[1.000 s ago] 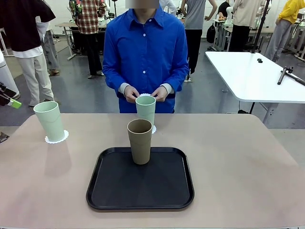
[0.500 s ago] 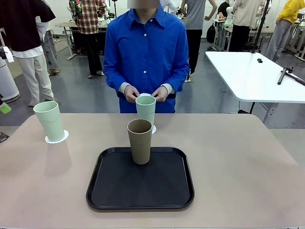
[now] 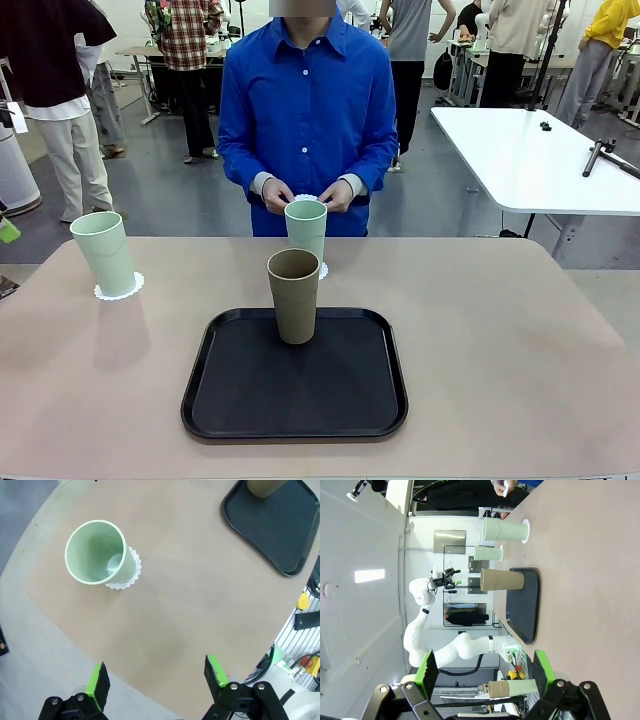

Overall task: Place coasters on the table and set cups on them.
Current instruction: Take one Reusable plastic cup from the Flat Tray and place it on a coaster set by the human.

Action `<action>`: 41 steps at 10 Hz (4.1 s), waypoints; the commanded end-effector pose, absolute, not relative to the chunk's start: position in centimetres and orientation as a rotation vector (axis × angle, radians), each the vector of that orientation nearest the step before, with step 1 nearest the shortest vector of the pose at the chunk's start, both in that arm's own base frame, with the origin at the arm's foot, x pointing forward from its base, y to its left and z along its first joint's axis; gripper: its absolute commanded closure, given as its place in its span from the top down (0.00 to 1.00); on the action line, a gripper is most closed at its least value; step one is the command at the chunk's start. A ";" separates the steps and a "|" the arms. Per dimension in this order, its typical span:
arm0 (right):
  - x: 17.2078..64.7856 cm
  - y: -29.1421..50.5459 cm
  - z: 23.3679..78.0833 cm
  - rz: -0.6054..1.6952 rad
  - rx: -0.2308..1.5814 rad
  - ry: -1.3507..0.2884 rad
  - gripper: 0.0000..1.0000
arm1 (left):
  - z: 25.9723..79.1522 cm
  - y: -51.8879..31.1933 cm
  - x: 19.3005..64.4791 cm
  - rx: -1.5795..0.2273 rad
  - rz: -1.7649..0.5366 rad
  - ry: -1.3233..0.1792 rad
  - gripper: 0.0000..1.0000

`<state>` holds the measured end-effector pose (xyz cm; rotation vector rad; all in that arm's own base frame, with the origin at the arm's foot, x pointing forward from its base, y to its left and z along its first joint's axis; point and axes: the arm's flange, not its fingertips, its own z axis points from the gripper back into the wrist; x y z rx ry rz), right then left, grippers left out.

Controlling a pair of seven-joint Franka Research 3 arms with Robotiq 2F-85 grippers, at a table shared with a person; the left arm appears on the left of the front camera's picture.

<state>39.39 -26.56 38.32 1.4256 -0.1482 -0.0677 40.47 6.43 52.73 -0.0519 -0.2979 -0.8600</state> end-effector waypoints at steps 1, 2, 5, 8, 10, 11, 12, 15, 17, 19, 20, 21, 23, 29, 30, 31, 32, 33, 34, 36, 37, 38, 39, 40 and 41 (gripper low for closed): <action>39.4 -26.7 38.4 -0.077 1.423 -0.143 1.00 | 52.7 6.2 40.7 -0.030 -0.841 -0.297 1.00; 39.4 -26.7 38.4 -0.077 1.423 -0.143 1.00 | 52.7 6.2 40.7 -0.030 -0.841 -0.297 1.00; 39.4 -26.7 38.4 -0.077 1.423 -0.143 1.00 | 52.7 6.2 40.7 -0.030 -0.841 -0.297 1.00; 39.4 -26.7 38.4 -0.077 1.423 -0.143 1.00 | 51.3 9.5 36.2 -0.424 -0.566 -0.348 1.00; 39.4 -26.7 38.4 -0.077 1.423 -0.143 1.00 | 52.3 12.9 36.0 -0.797 -0.419 -0.365 1.00; 39.4 -26.7 38.4 -0.077 1.423 -0.143 1.00 | 52.4 15.0 35.6 -0.976 -0.348 -0.423 1.00; 39.4 -26.7 38.4 -0.077 1.423 -0.143 1.00 | 51.2 17.5 34.2 -1.140 -0.274 -0.447 1.00; 39.4 -26.7 38.4 -0.077 1.423 -0.143 1.00 | 48.9 23.2 35.6 -1.356 -0.163 -0.417 1.00; 39.4 -26.7 38.4 -0.077 1.423 -0.143 1.00 | 45.5 25.6 35.0 -1.413 -0.117 -0.387 1.00; 39.4 -26.7 38.4 -0.077 1.423 -0.143 1.00 | 44.3 27.1 35.9 -1.385 -0.100 -0.290 1.00; 39.4 -26.7 38.4 -0.077 1.423 -0.143 1.00 | 43.3 27.5 35.5 -1.377 -0.091 -0.261 1.00; 39.4 -26.7 38.4 -0.077 1.423 -0.143 1.00 | 43.2 27.7 35.7 -1.369 -0.096 -0.238 1.00; 39.4 -26.7 38.4 -0.077 1.423 -0.143 1.00 | 42.8 28.3 35.7 -1.355 -0.094 -0.219 1.00; 39.4 -26.7 38.4 -0.077 1.423 -0.143 1.00 | 42.5 27.7 35.9 -1.362 -0.078 -0.236 1.00; 39.4 -26.7 38.4 -0.077 1.423 -0.143 1.00 | 42.5 27.7 35.9 -1.362 -0.078 -0.236 1.00; 39.4 -26.7 38.4 -0.077 1.423 -0.143 1.00 | 42.5 27.7 35.9 -1.362 -0.078 -0.236 1.00; 39.4 -26.7 38.4 -0.077 1.423 -0.143 1.00 | 42.5 27.7 35.9 -1.362 -0.078 -0.236 1.00; 39.4 -26.7 38.4 -0.077 1.423 -0.143 1.00 | 42.5 27.7 35.9 -1.362 -0.078 -0.236 1.00; 39.4 -26.7 38.4 -0.077 1.423 -0.143 1.00 | 42.5 27.7 35.9 -1.362 -0.078 -0.236 1.00; 39.4 -26.7 38.4 -0.077 1.423 -0.143 1.00 | 42.5 27.7 35.9 -1.362 -0.078 -0.236 1.00; 39.4 -26.7 38.4 -0.077 1.423 -0.143 1.00 | 42.5 27.7 35.9 -1.362 -0.078 -0.236 1.00; 39.4 -26.7 38.4 -0.077 1.423 -0.143 1.00 | 42.5 27.7 35.9 -1.362 -0.078 -0.236 1.00; 39.4 -26.7 38.4 -0.077 1.423 -0.143 1.00 | 42.5 27.7 35.9 -1.362 -0.078 -0.236 1.00; 39.4 -26.7 38.4 -0.077 1.423 -0.143 1.00 | 42.5 27.7 35.9 -1.362 -0.078 -0.236 1.00; 39.4 -26.7 38.4 -0.077 1.423 -0.143 1.00 | 42.5 27.7 35.9 -1.362 -0.078 -0.236 1.00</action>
